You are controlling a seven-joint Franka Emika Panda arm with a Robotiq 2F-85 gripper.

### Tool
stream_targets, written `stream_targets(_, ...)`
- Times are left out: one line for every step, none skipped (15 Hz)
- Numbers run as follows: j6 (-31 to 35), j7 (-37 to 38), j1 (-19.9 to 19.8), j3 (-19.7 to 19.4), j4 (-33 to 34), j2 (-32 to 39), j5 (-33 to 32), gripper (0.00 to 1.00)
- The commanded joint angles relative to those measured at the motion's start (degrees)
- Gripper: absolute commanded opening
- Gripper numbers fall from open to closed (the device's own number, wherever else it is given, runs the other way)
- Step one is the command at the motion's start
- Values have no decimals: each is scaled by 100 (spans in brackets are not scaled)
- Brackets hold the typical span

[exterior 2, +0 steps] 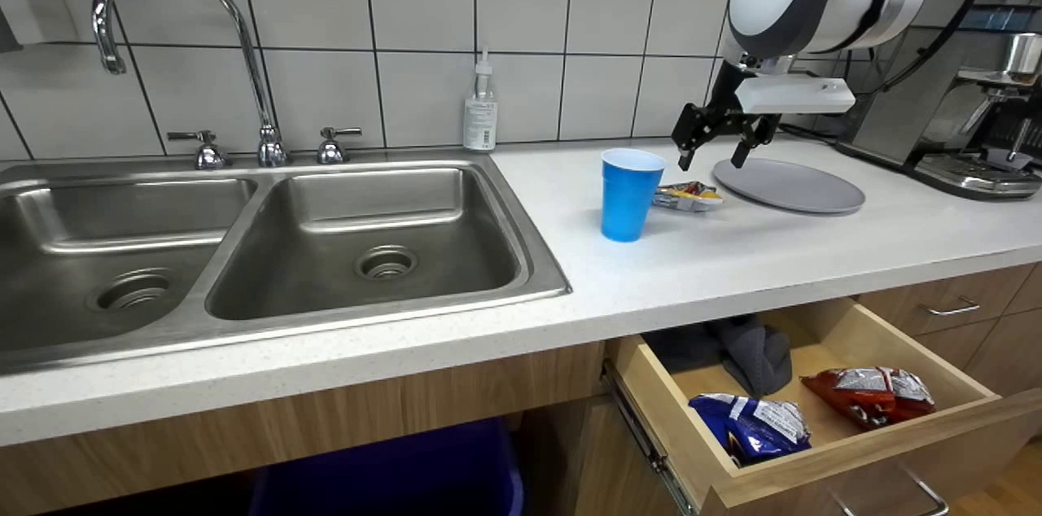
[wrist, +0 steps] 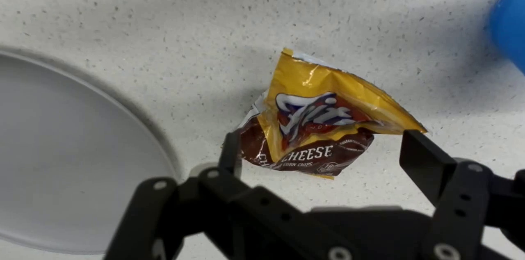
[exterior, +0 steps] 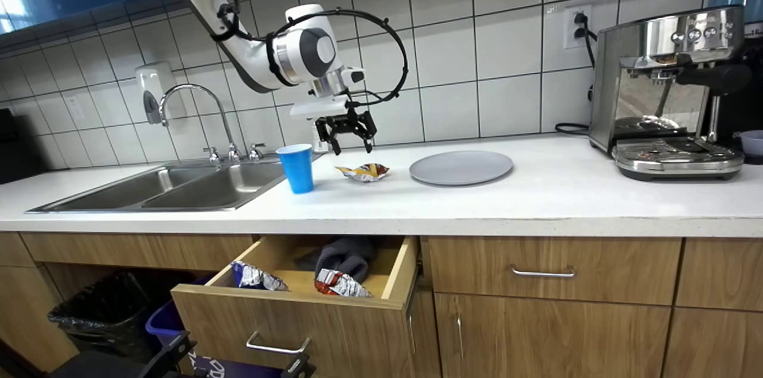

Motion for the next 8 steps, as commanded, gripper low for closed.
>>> stream_targets(-15, 65, -51, 15, 607, 508, 65, 100)
stream_targets(-27, 50, -59, 28, 701, 596, 78, 100)
stream_targets(-13, 30, -61, 35, 802, 695, 76, 100)
stream_targets(-11, 11, -68, 48, 896, 786, 86, 100)
stream_targets(2, 1, -69, 52, 997, 889, 86, 100)
stream_targets(-2, -12, -71, 56, 1092, 974, 85, 100)
stream_targets(2, -14, -67, 54, 1177, 1055, 81, 100)
stream_targets(-6, -22, -71, 55, 1261, 1133, 80, 100)
